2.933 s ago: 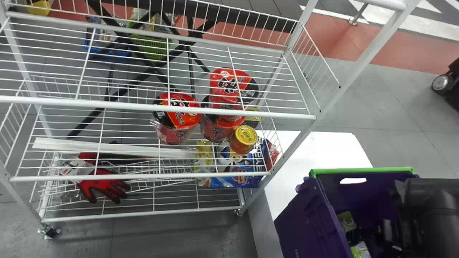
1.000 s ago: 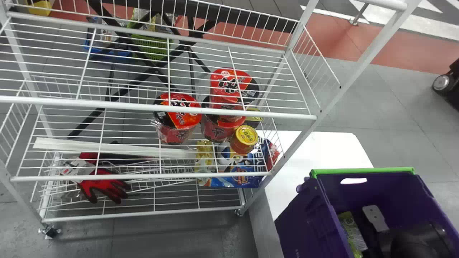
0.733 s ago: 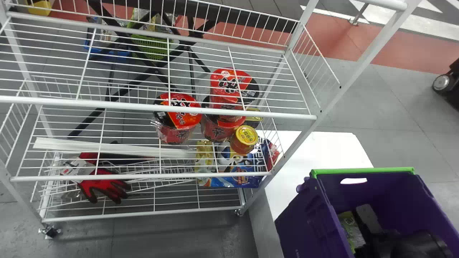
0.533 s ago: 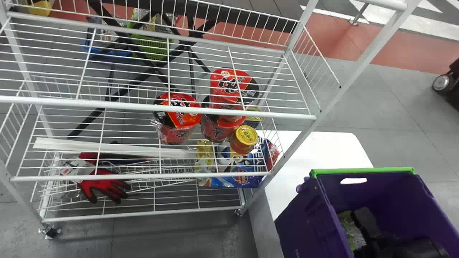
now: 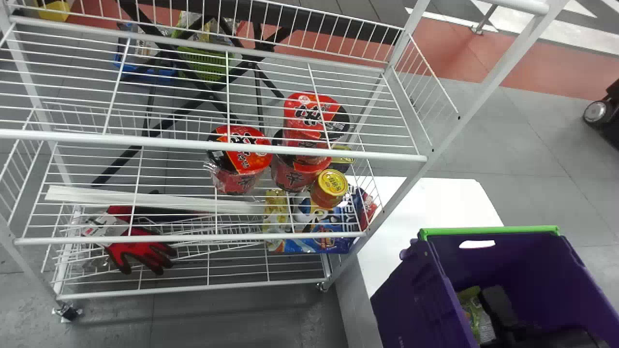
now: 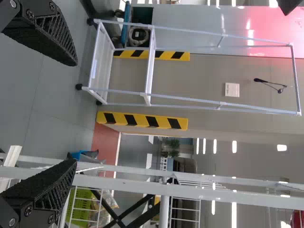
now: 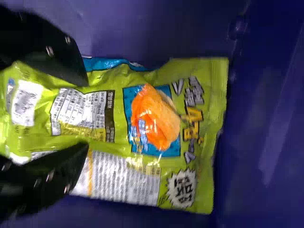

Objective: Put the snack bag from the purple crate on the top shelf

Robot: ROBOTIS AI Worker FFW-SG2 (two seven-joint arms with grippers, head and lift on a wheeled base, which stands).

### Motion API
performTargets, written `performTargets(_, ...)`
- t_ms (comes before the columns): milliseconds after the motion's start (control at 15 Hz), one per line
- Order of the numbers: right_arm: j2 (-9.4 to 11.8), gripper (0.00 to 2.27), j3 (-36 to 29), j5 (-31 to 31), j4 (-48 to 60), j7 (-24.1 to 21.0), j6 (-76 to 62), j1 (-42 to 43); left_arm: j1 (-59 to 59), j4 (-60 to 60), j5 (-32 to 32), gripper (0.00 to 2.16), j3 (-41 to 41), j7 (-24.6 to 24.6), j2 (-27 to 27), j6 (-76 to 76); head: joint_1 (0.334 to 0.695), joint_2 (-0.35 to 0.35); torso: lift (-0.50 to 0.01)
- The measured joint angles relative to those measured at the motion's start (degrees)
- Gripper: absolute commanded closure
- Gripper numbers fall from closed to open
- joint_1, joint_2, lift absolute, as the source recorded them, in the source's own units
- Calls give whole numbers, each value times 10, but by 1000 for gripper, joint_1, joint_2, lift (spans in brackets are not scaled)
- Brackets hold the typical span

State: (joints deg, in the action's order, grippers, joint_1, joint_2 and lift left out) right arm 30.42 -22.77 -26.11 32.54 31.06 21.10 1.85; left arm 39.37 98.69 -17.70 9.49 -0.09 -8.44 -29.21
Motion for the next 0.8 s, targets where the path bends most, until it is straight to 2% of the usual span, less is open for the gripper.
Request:
performTargets(400,9,2243,-7,27,21,27,66,-5,0,-1,0,80,-1,0,2,-3,695,-350,-450)
performTargets(533,9,2243,-30,32,34,44,64,-14,1,0,0,80,-2,2,3,-2,695,-350,-450)
performTargets(800,5,2206,-66,41,55,50,54,-29,2,0,2,80,-2,3,4,0,695,-350,-450)
